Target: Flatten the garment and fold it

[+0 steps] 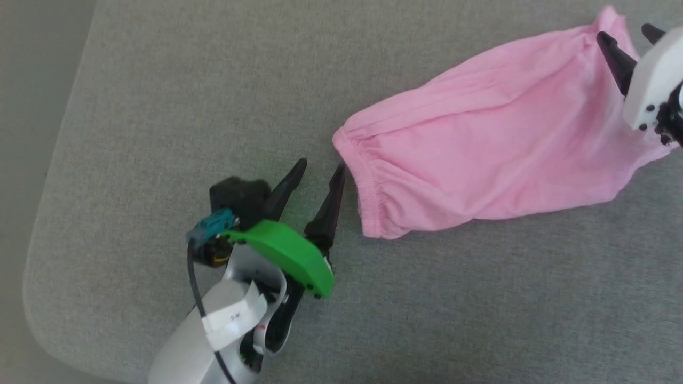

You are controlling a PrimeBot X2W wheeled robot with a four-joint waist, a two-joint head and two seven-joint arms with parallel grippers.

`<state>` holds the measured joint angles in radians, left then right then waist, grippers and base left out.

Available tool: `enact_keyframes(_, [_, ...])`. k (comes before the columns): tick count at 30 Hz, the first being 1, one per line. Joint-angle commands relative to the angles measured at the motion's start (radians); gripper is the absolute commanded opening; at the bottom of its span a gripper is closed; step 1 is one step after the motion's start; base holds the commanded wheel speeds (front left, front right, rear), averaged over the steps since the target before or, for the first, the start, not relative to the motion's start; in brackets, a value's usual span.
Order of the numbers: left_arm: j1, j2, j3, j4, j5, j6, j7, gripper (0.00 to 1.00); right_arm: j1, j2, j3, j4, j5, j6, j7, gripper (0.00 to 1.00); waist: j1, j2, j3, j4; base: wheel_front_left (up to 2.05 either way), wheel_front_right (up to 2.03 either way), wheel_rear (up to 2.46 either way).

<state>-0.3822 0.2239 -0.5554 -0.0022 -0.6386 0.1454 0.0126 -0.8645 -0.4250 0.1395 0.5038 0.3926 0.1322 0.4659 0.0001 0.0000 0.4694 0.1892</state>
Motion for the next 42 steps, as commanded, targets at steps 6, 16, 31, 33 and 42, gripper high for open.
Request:
enact_keyframes(6, [0.076,0.025,-0.012,-0.025,0.032,0.006,-0.053,1.00,0.233,0.037,-0.119,-0.191,0.041,-0.002,-0.159,1.00,-0.0001,0.0000,-0.135,-0.062,0.00,0.00,0.00])
enact_keyframes(16, [0.101,-0.008,-0.062,0.150,0.038,-0.009,-0.081,1.00,0.542,0.232,-0.281,-0.451,-0.032,-0.002,-0.327,1.00,-0.0001,0.0000,-0.192,-0.133,0.00,0.00,0.00])
enact_keyframes(31, [0.042,-0.045,-0.104,0.304,0.013,0.003,0.060,0.00,0.648,0.343,-0.339,-0.487,-0.113,-0.002,-0.292,1.00,-0.0001,0.0000,-0.195,-0.173,0.00,0.00,0.00])
enact_keyframes(33, [0.037,-0.043,-0.106,0.302,0.013,0.000,0.061,0.00,0.627,0.345,-0.344,-0.465,-0.126,-0.002,-0.292,1.00,-0.0001,0.0000,-0.190,-0.170,0.00,0.00,0.00])
enact_keyframes(42, [0.014,-0.050,-0.116,0.294,0.022,-0.008,0.038,0.00,0.448,0.340,-0.371,-0.229,-0.203,-0.002,-0.269,1.00,-0.0001,0.0000,-0.159,-0.136,0.00,0.00,0.00])
